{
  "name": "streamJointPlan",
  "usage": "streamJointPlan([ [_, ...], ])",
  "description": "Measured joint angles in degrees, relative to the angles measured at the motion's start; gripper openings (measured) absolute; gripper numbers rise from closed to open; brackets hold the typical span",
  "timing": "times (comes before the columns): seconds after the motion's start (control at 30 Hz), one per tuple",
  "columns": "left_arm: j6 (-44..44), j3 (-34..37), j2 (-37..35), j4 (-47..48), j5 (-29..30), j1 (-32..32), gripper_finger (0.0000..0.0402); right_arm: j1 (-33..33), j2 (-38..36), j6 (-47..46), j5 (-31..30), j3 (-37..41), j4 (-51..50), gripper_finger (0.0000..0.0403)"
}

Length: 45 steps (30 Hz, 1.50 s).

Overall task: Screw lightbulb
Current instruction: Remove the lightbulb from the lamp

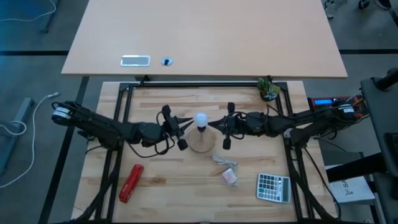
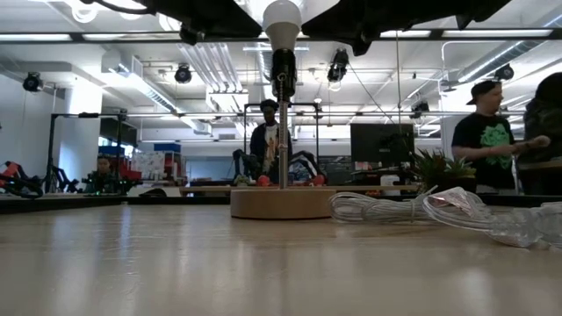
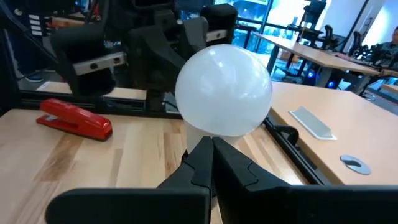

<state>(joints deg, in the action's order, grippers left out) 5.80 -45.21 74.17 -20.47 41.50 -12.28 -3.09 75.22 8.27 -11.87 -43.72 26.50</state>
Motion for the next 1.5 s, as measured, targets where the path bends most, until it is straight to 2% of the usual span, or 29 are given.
streamJointPlan([
  [0.13,0.42,0.02,0.04,-0.52,-0.65,1.18,0.0044,0.00,0.00,0.15,0.08,0.00,0.89,0.0002],
  [0.33,3.13,0.02,0.04,-3.47,-7.23,1.35,0.0035,0.04,-0.04,0.46,0.05,0.09,1.36,0.0002],
  [0.93,-2.37,0.02,0.10,-1.85,-8.88,1.31,0.0034,0.63,-0.07,0.28,-0.77,0.13,2.73,0.0002],
  [1.27,-2.95,0.00,5.35,-7.29,-13.94,1.14,0.0034,1.10,-0.02,0.47,-1.85,-0.05,2.98,0.0002],
  [1.5,-3.49,-0.04,5.75,-7.05,-12.89,0.73,0.0034,1.13,-0.02,0.56,-4.65,-0.07,0.09,0.0002],
])
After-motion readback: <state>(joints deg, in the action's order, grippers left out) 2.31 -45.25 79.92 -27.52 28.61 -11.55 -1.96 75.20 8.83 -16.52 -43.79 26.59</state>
